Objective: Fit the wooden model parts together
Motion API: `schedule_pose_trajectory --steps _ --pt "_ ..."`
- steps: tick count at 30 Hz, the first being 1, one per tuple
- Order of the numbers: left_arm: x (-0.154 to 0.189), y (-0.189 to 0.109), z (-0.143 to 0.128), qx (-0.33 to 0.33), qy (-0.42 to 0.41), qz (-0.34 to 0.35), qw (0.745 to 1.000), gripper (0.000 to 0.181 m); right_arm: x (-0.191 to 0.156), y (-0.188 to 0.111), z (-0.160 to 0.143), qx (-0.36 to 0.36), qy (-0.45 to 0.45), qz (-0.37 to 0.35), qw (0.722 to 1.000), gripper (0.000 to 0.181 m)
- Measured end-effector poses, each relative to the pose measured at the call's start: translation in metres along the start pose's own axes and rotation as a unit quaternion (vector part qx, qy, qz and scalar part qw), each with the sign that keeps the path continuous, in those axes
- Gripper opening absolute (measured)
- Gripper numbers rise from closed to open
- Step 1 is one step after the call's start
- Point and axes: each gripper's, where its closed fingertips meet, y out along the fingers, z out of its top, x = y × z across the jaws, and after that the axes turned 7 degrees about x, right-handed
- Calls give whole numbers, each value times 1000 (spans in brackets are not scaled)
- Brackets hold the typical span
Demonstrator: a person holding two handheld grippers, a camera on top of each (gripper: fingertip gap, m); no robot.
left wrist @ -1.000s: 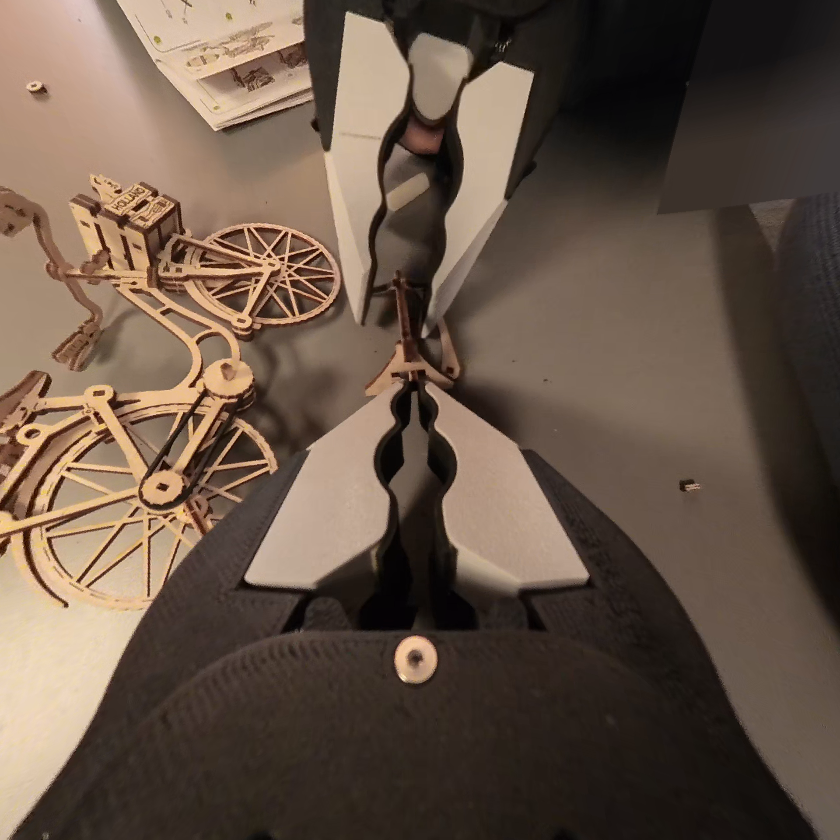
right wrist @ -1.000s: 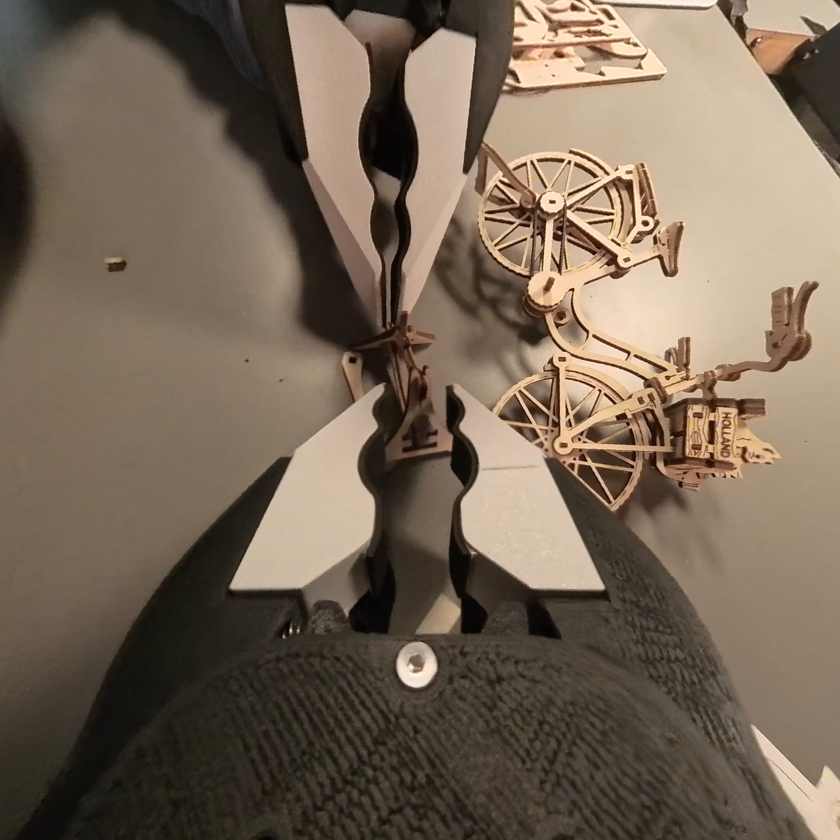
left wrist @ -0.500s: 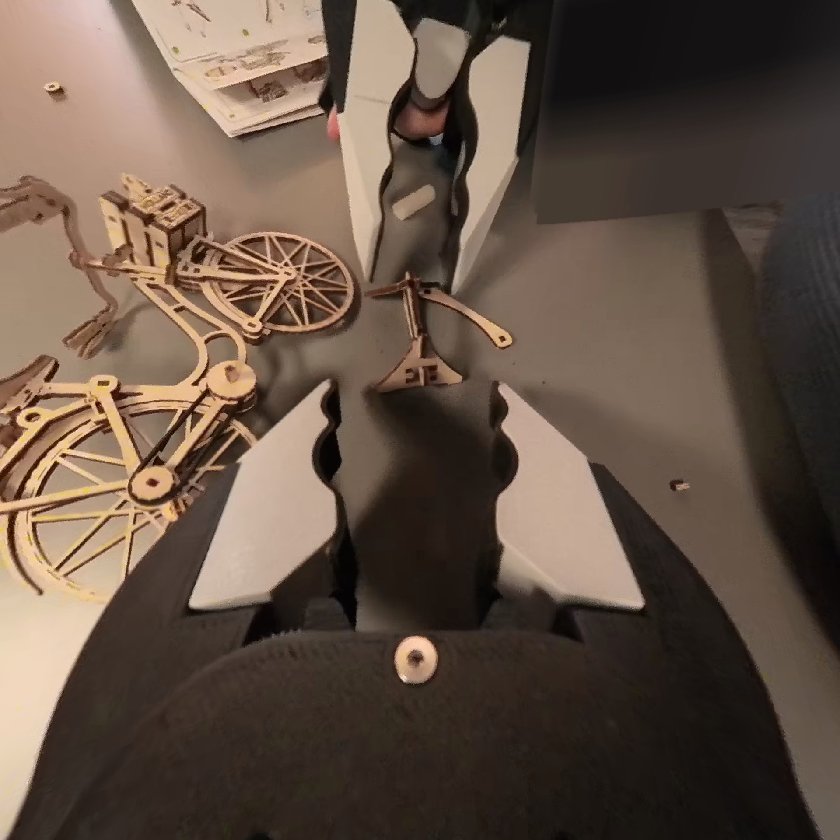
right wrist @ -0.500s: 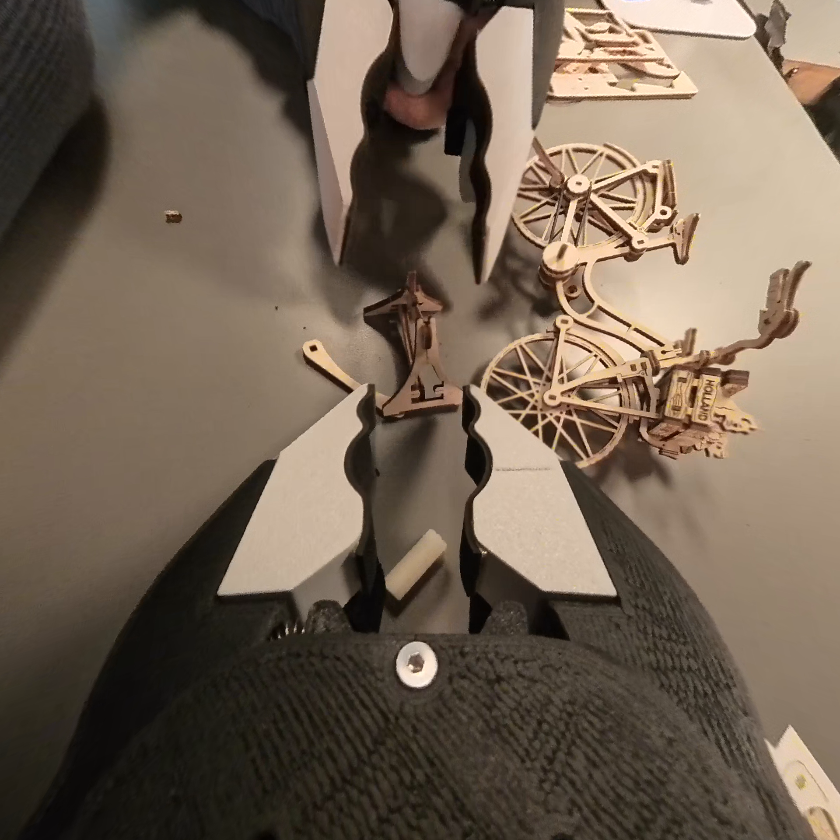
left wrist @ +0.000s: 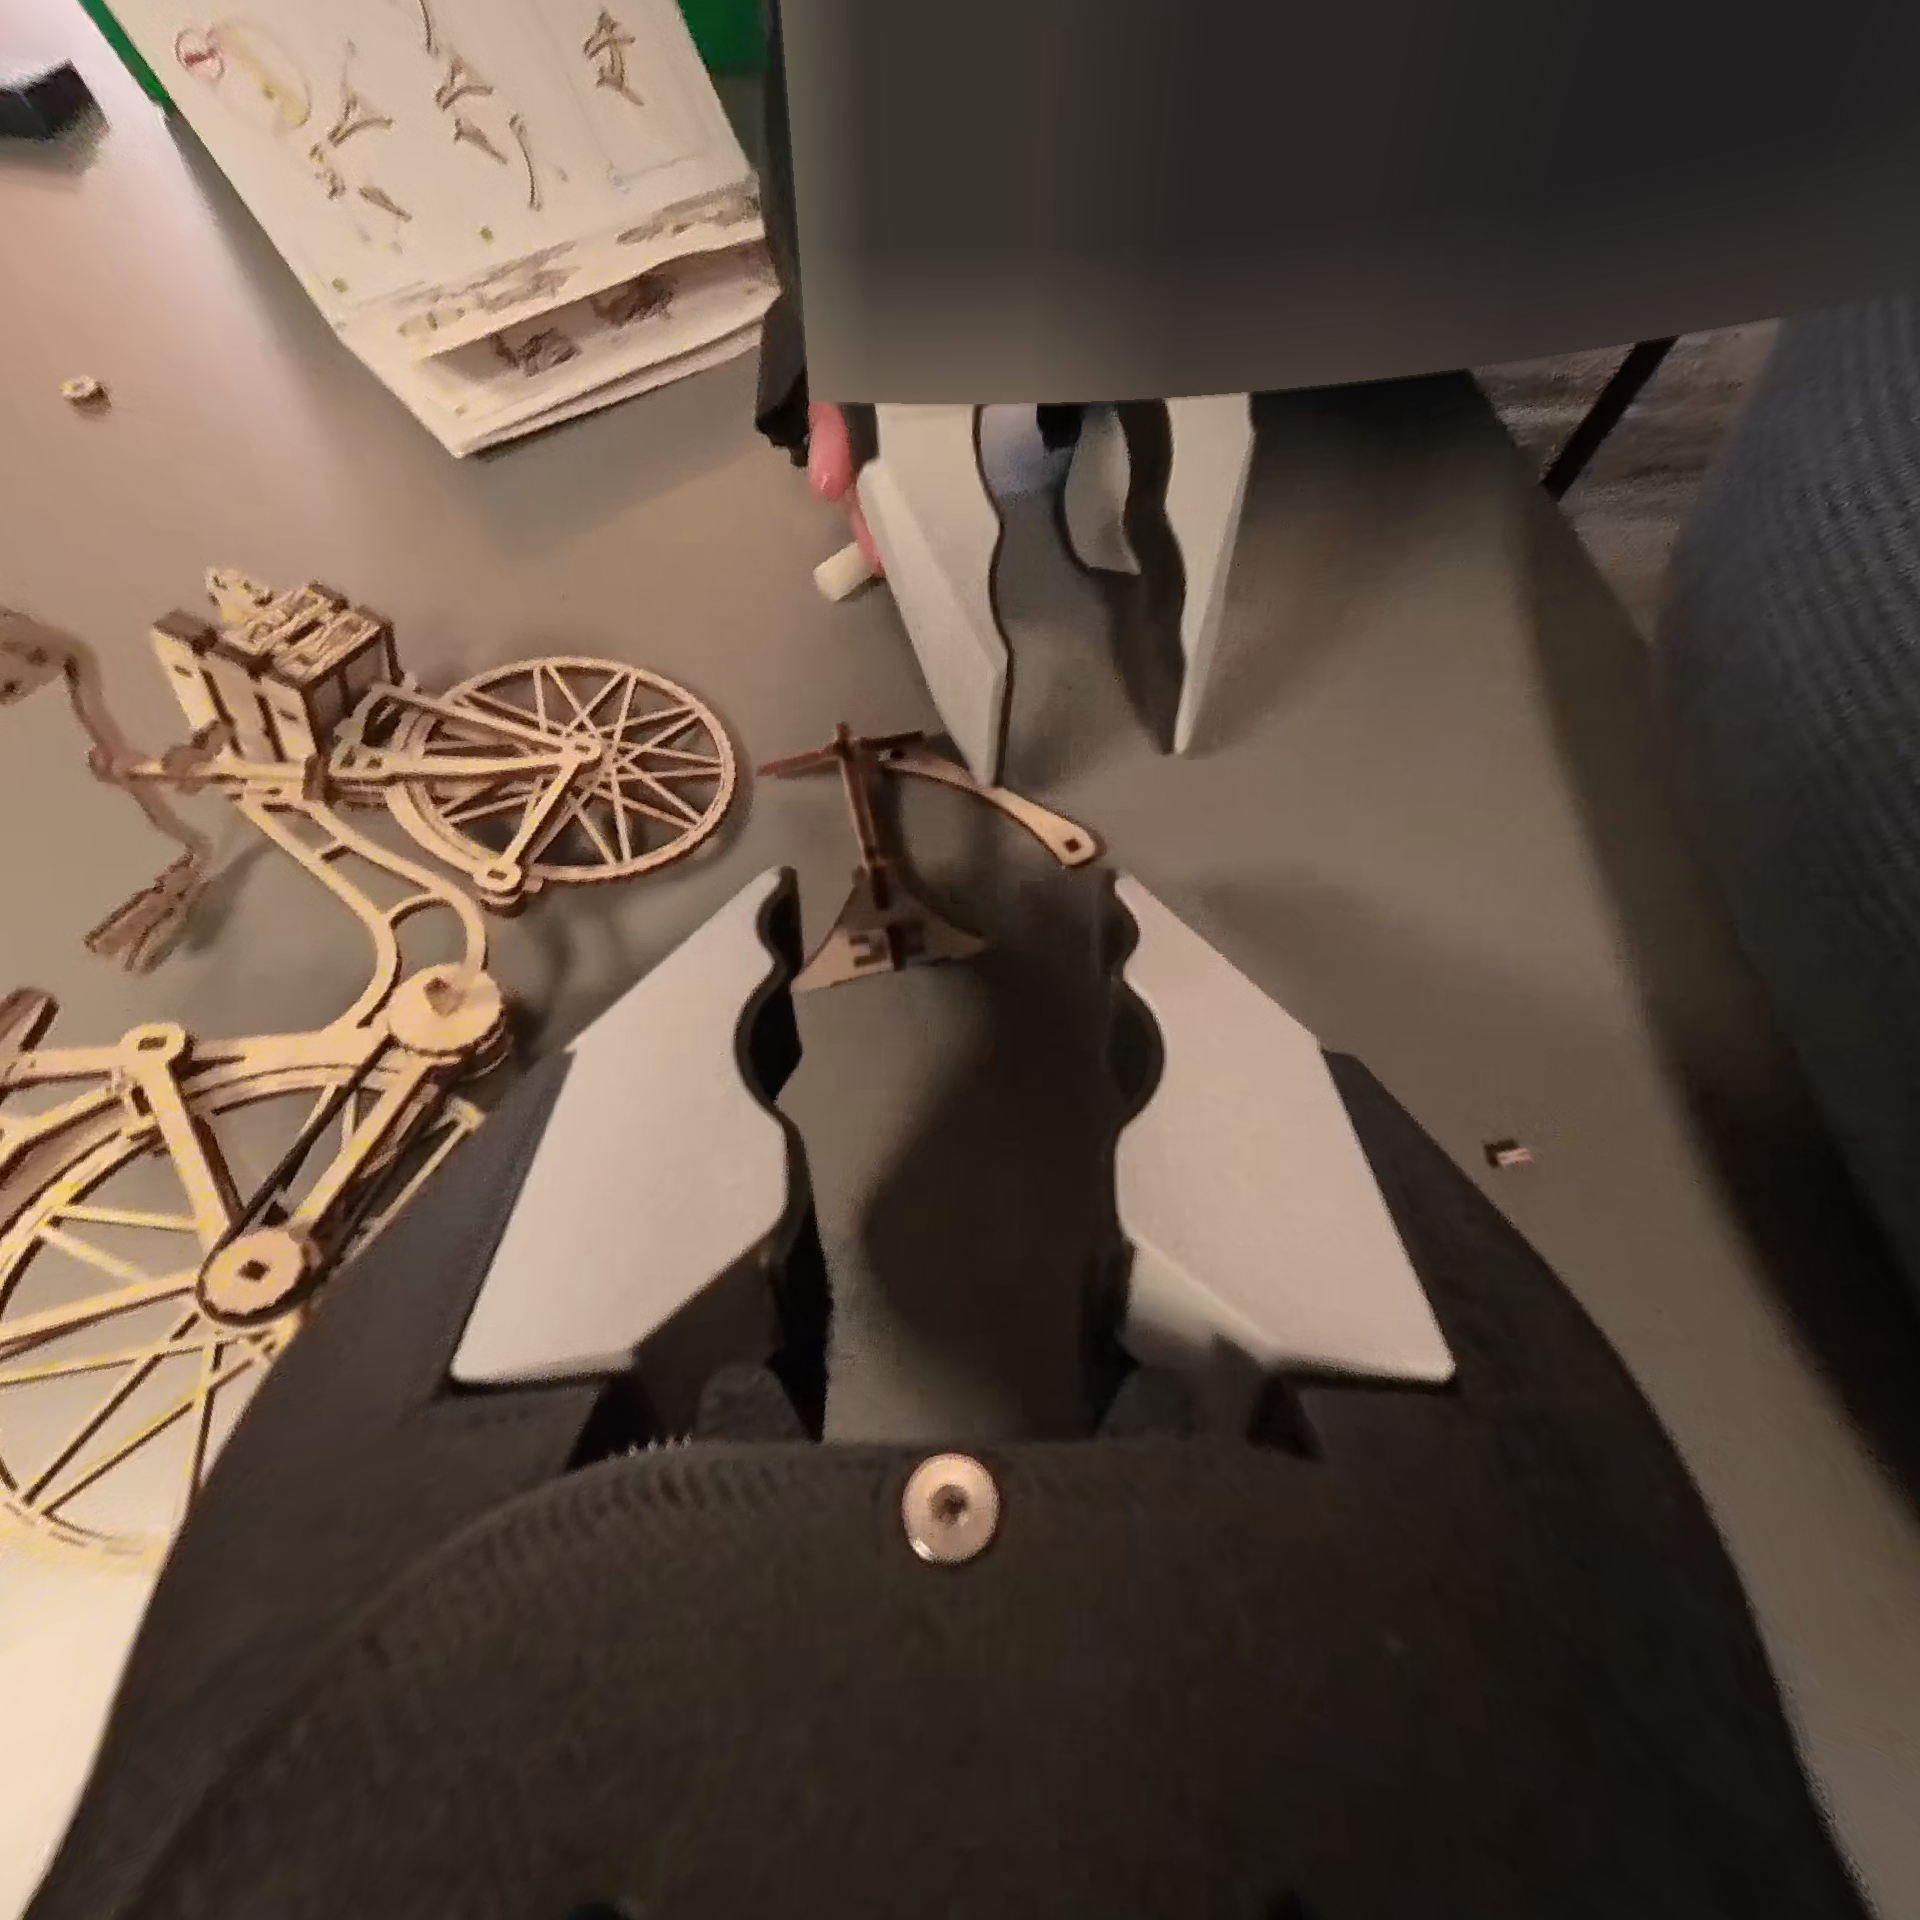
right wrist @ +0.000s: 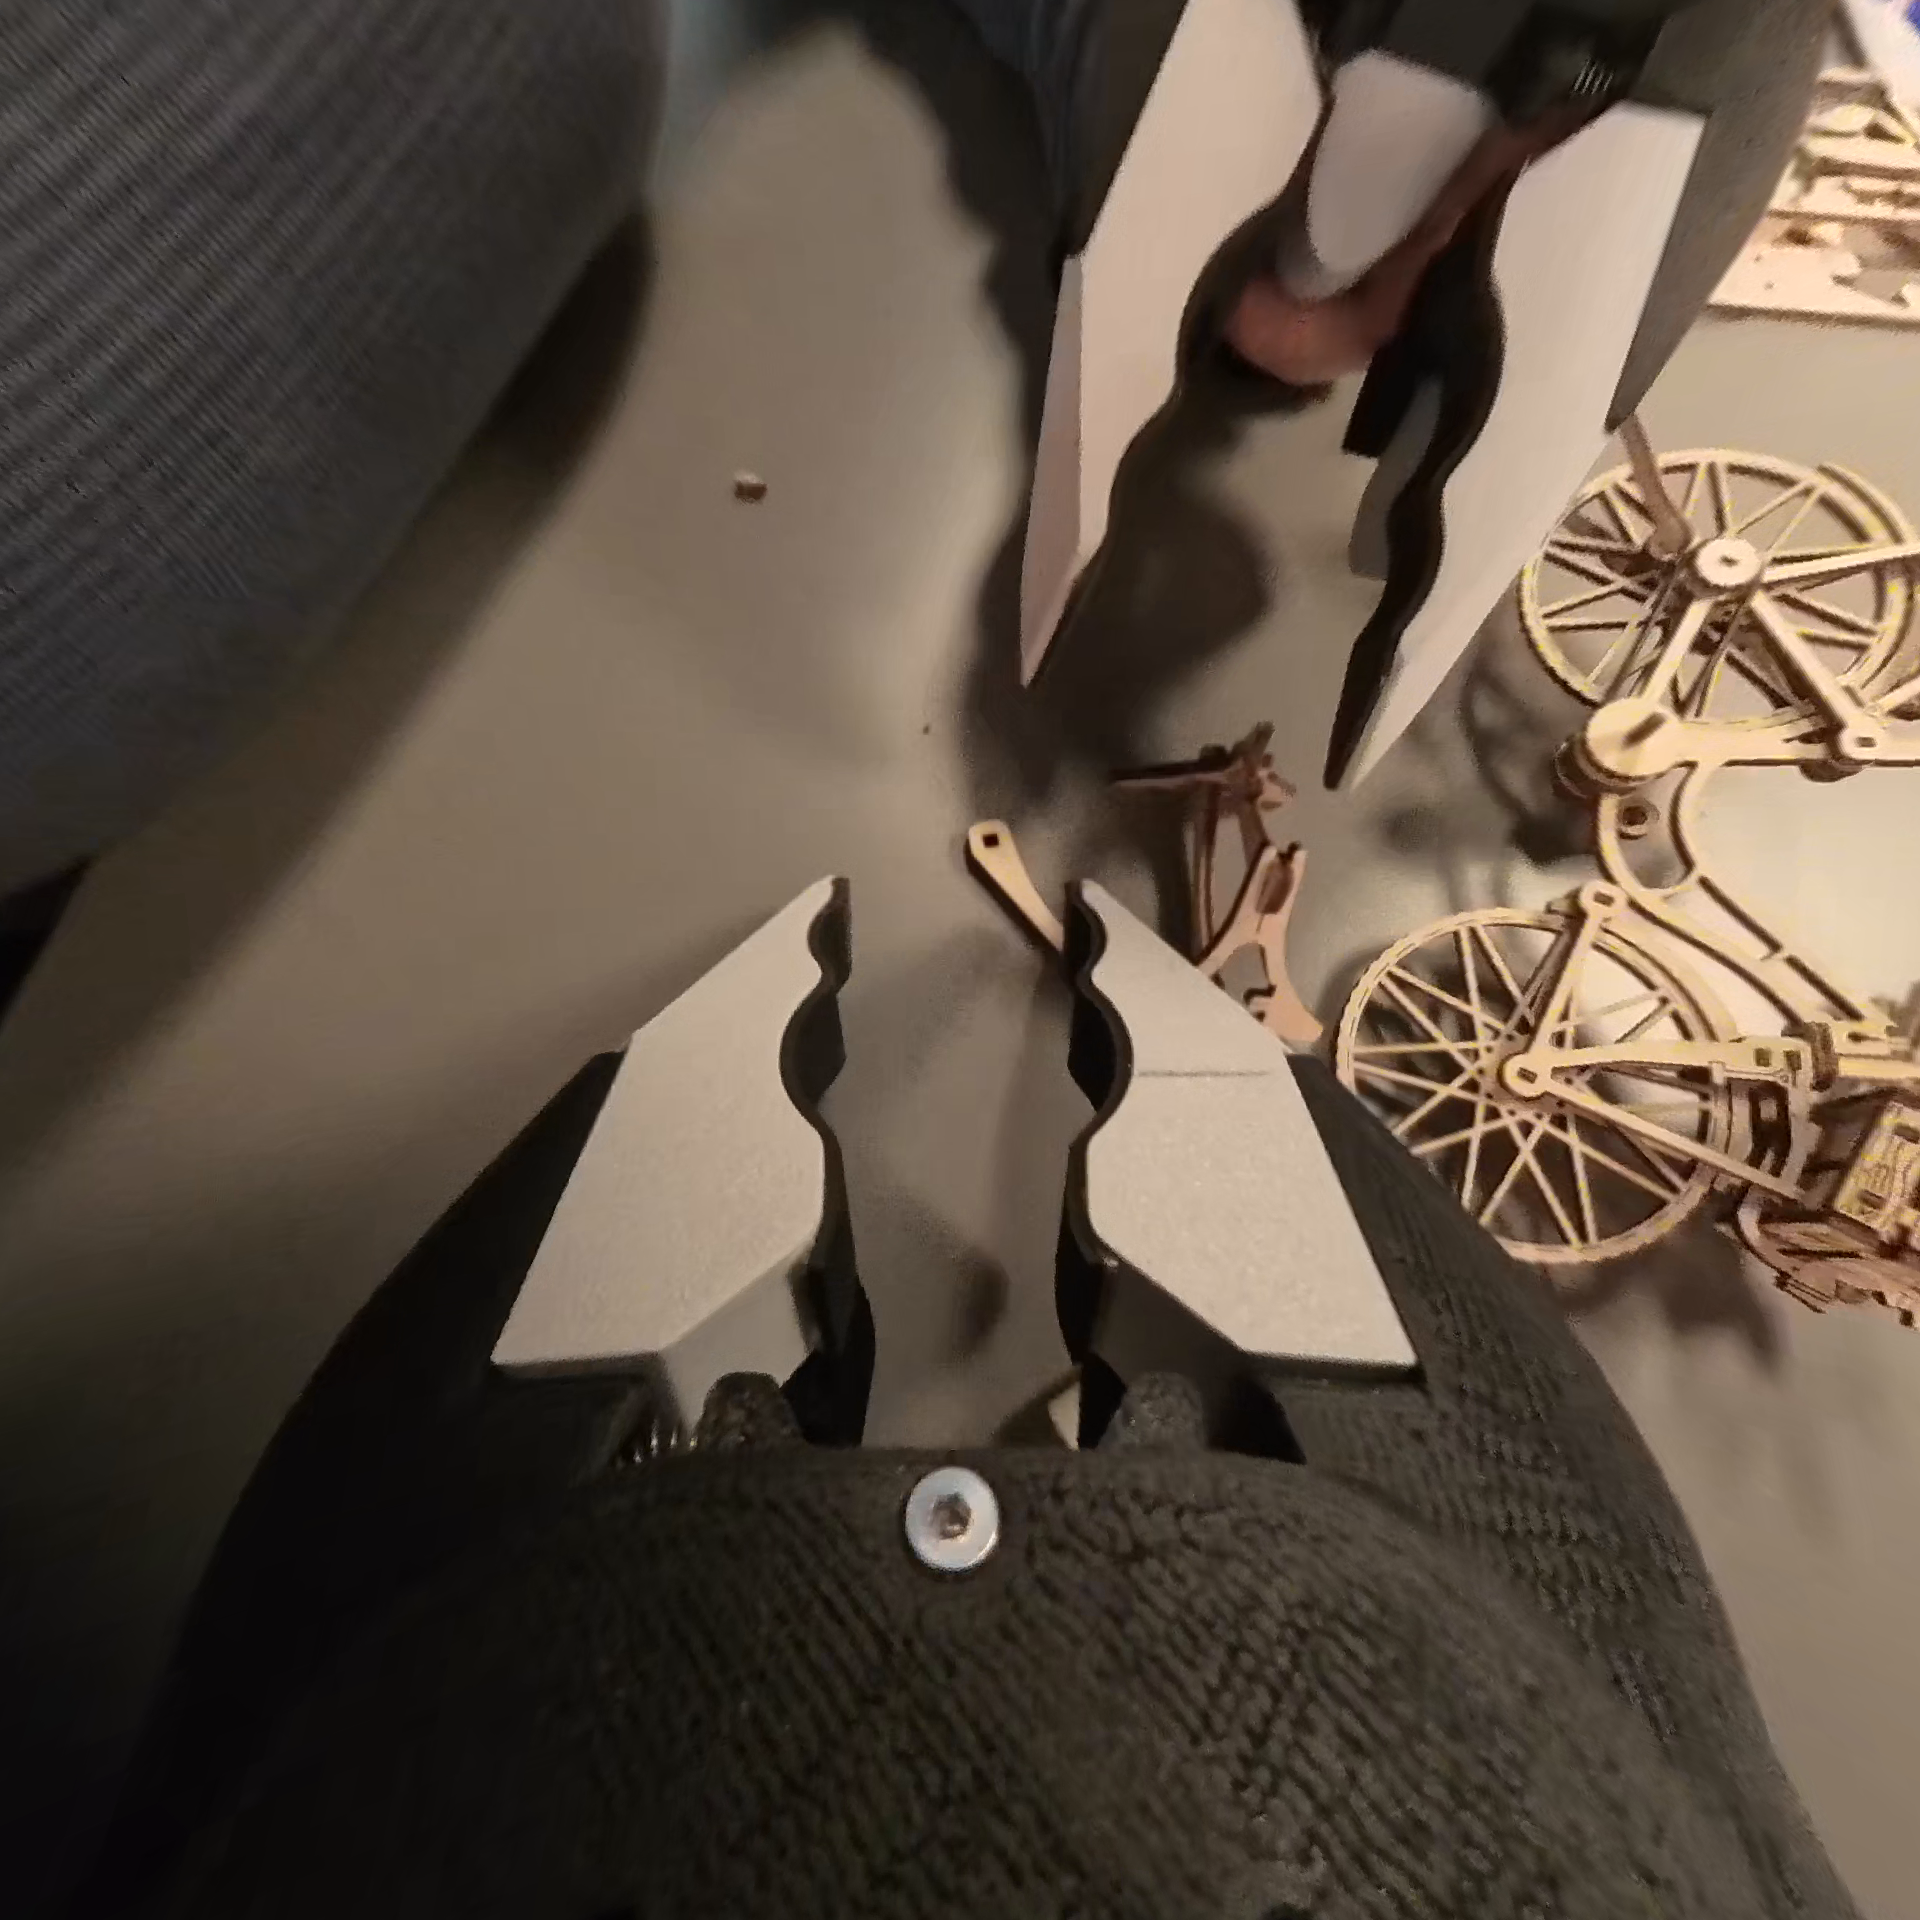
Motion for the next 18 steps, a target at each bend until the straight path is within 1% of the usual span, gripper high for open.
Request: schedule_pose_trajectory --steps 2,4,7,9,11,13,15,18 --pt "0 0 2 5 13 10 1000 54 0 1 -5 -16 0 -1 1000 39" --pt "0 0 3 8 18 14 1000 52 -4 1 -5 -13 16 14 1000 39" --pt "-1 0 3 10 11 11 1000 51 -20 1 -3 -6 47 66 997 36" --pt "-4 0 3 8 0 18 1000 51 -24 0 0 6 60 82 995 36" --pt "-7 0 1 3 -12 21 1000 51 -17 -2 8 31 55 63 996 37" --pt "-8 1 0 -1 -21 19 1000 51 -7 -3 14 48 44 31 997 43" --pt "-8 1 0 -4 -23 21 1000 51 -3 -1 11 33 37 11 999 51" --pt "-8 2 -1 -8 -20 22 1000 51 -6 3 0 -18 52 13 998 57"
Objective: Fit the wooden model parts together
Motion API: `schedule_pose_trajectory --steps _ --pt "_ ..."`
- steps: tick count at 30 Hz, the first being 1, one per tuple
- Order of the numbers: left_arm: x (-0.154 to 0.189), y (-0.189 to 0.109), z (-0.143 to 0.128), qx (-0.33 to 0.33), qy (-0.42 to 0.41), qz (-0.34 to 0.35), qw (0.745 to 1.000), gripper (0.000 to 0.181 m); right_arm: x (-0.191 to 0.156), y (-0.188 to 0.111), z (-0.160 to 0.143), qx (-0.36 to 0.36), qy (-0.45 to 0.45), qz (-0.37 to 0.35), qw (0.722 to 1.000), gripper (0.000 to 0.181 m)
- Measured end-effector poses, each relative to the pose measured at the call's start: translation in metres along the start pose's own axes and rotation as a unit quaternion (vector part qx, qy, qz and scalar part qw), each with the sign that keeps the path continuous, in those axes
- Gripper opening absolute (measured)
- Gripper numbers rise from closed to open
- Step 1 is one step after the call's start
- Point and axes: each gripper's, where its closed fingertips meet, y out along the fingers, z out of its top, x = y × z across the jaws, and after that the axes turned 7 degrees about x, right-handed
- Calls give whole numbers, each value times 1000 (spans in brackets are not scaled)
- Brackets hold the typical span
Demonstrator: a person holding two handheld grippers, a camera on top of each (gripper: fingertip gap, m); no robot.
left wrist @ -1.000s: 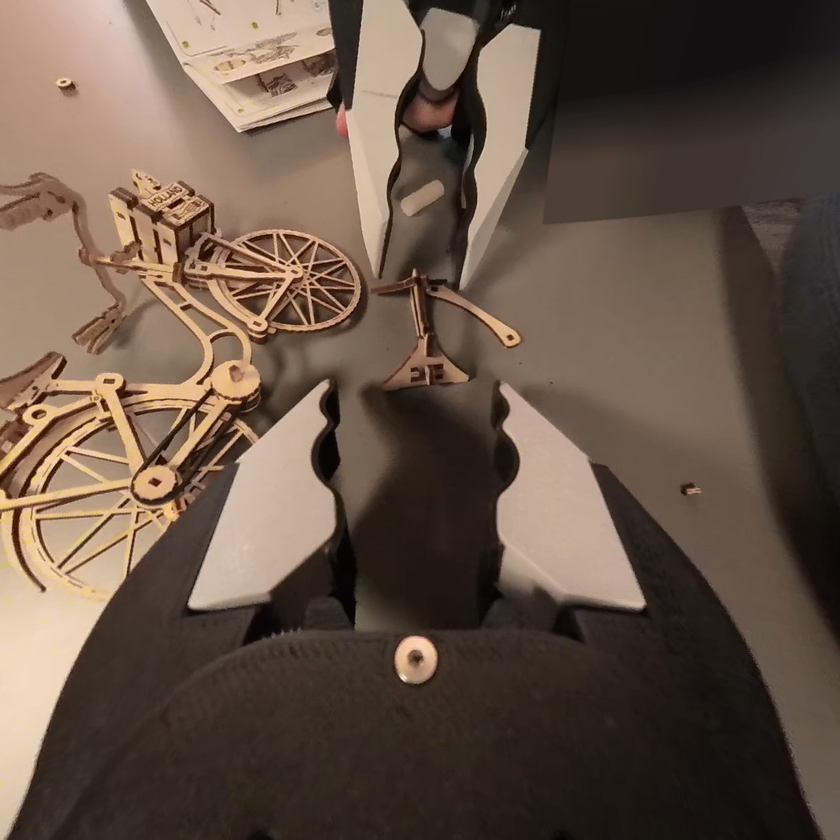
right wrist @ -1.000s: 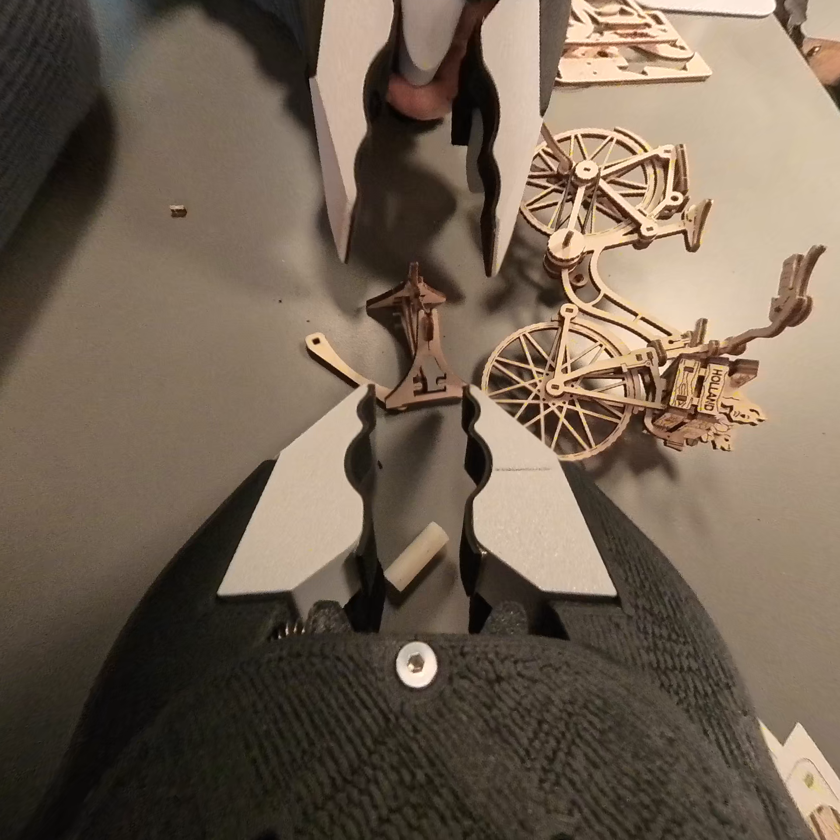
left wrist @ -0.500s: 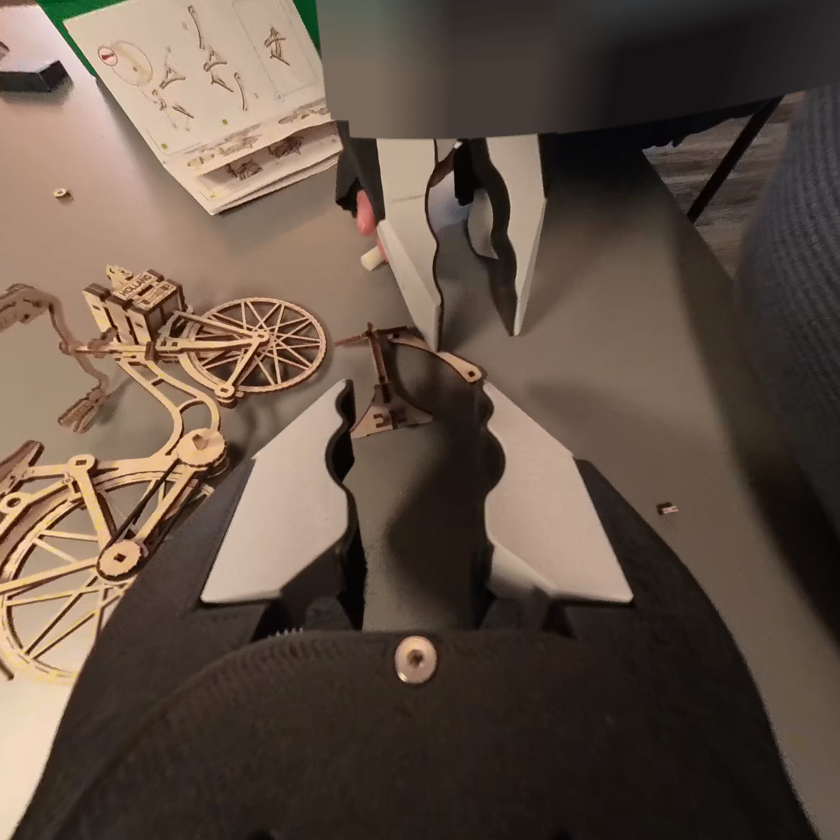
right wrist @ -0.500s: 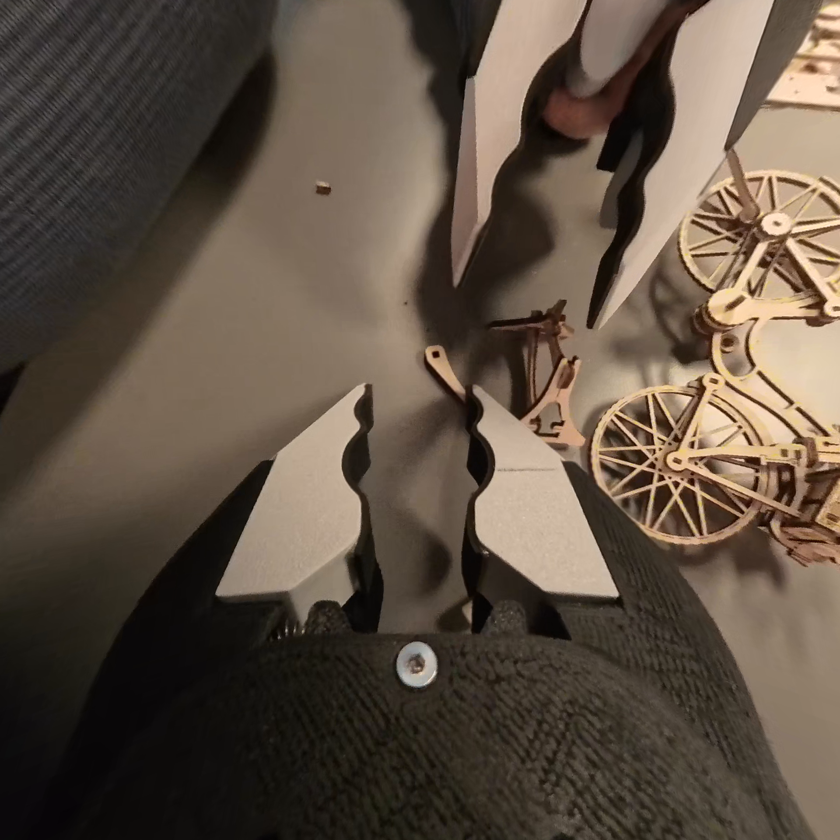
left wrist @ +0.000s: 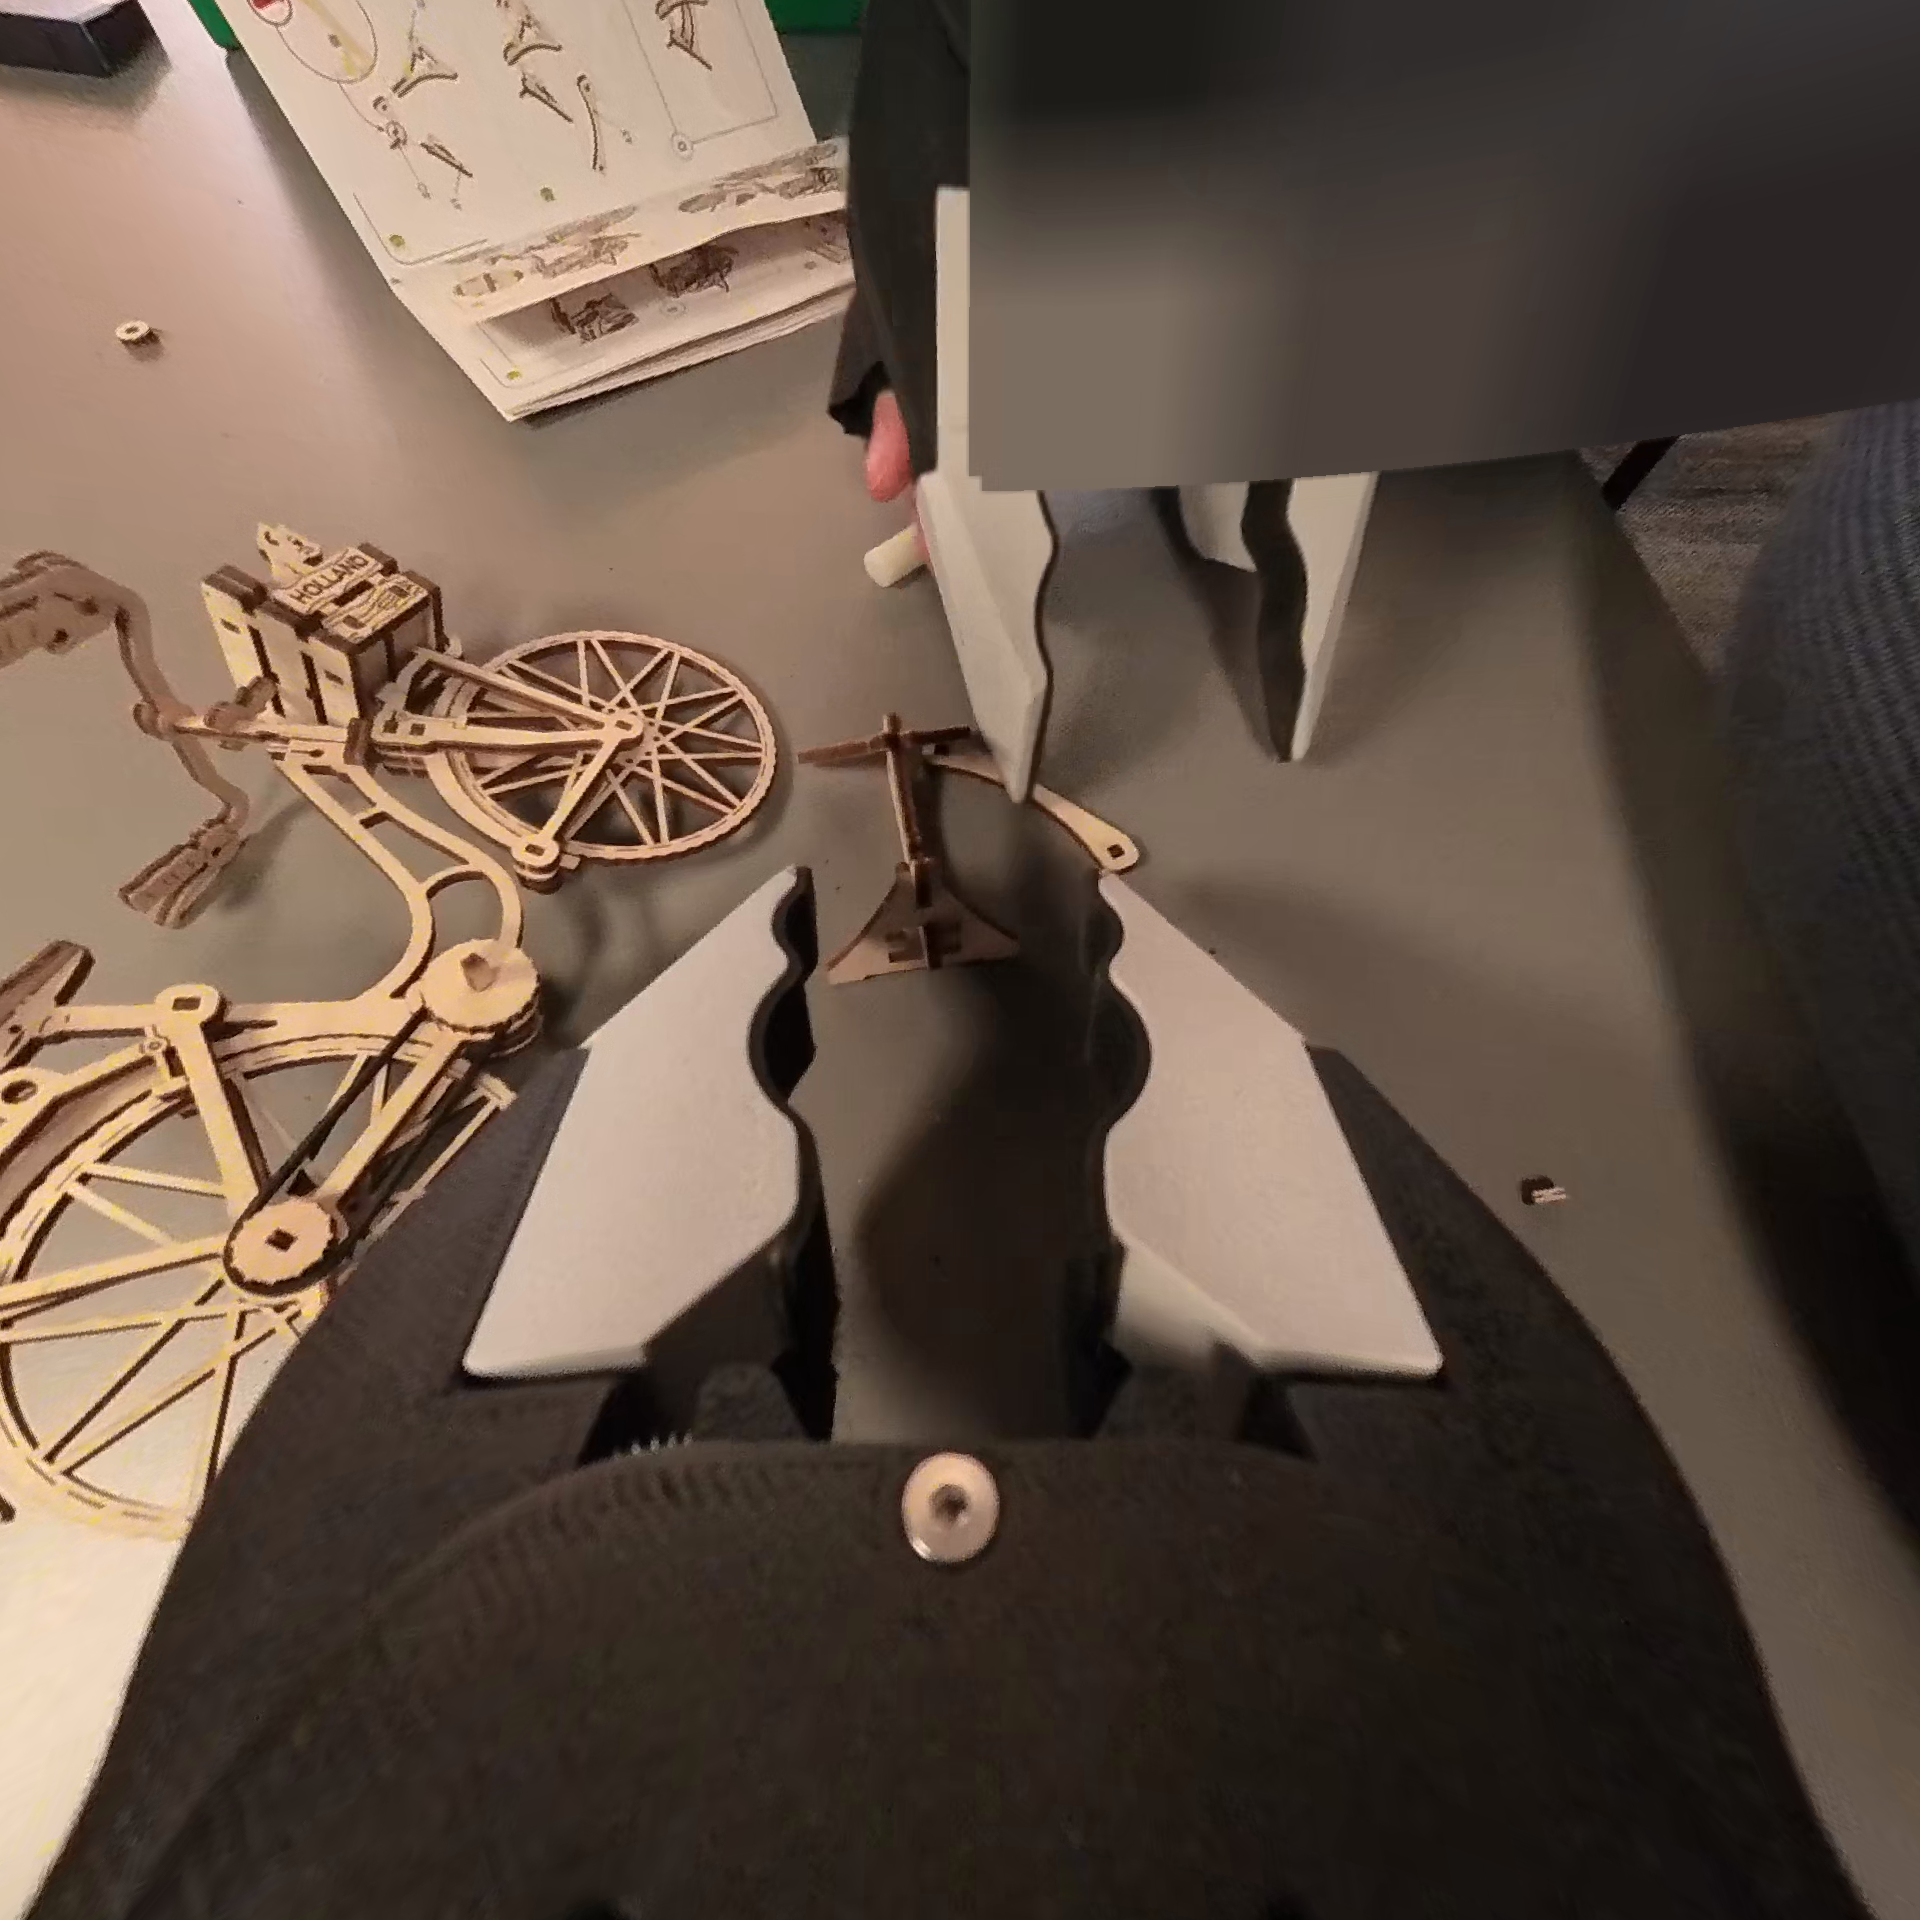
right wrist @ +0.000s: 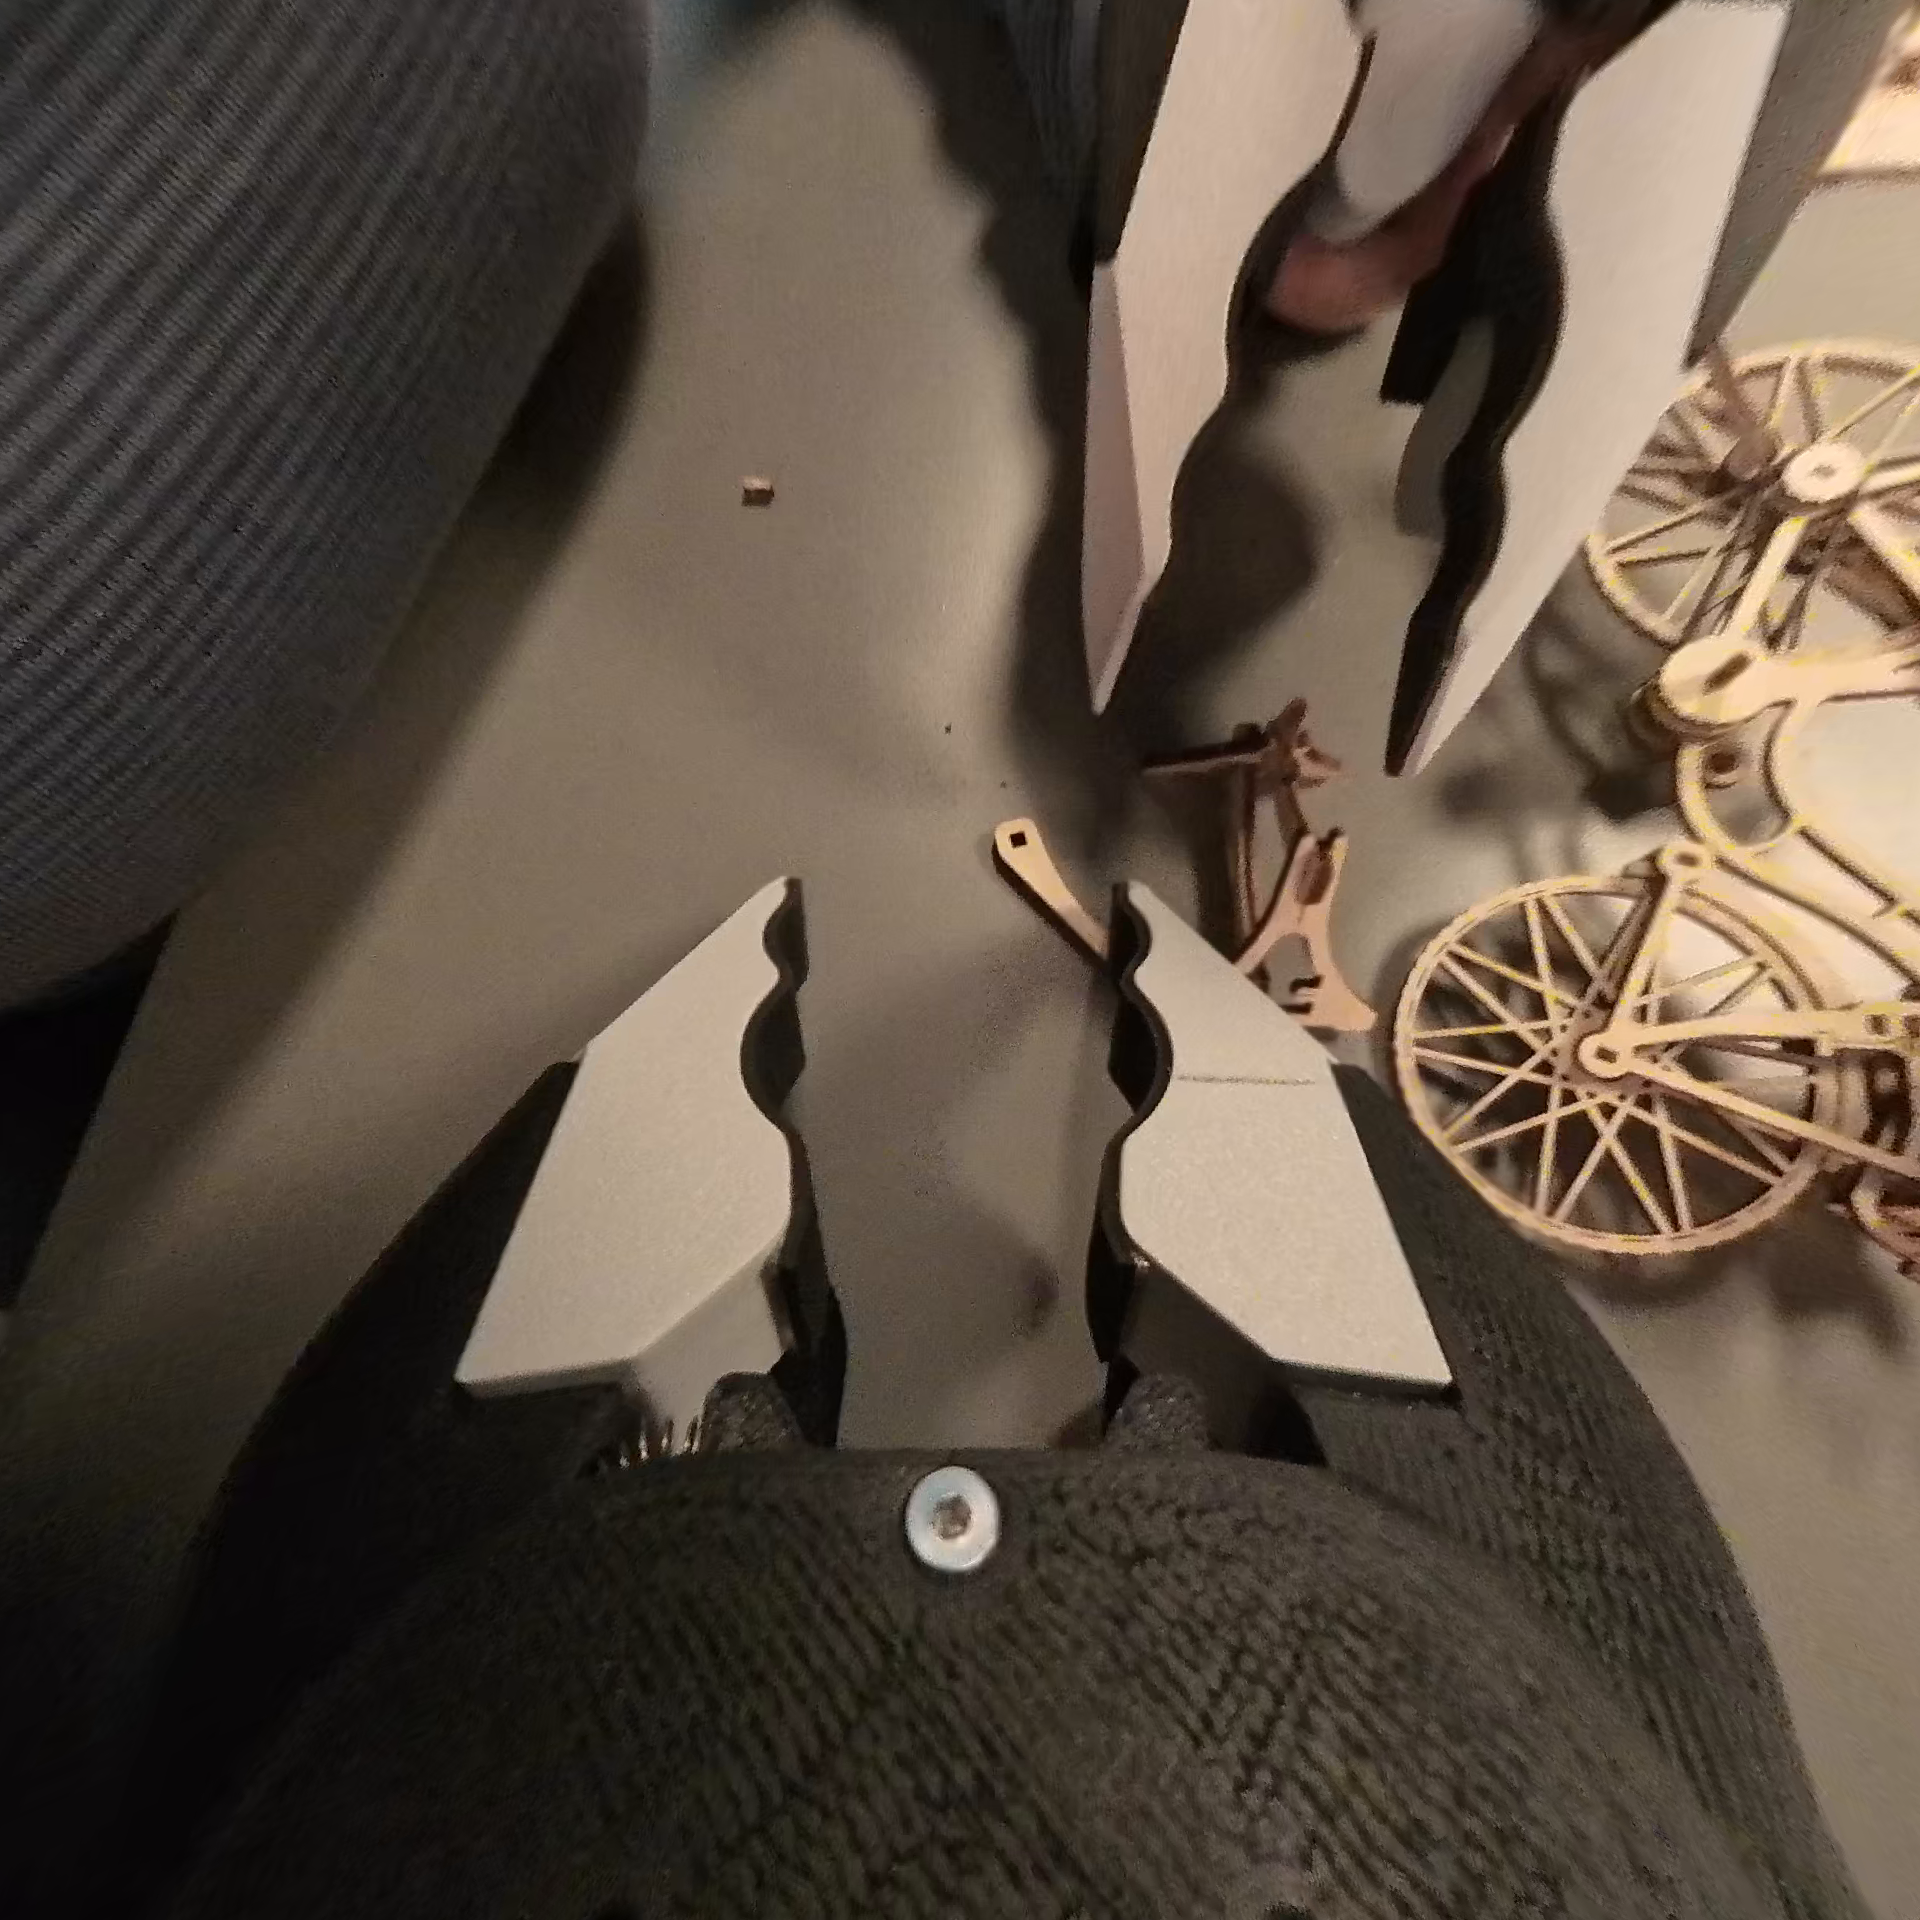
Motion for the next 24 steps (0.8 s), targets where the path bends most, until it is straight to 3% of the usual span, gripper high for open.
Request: schedule_pose_trajectory --steps 7,14,24 --pt "1 2 -2 -9 6 -1 1000 49 -32 0 0 -8 57 98 994 47" --pt "2 2 -3 -12 8 -2 1000 48 -4 -5 -1 0 24 14 1000 54" --pt "2 2 -3 -13 9 -3 1000 47 5 -15 -12 -17 38 -7 999 46"
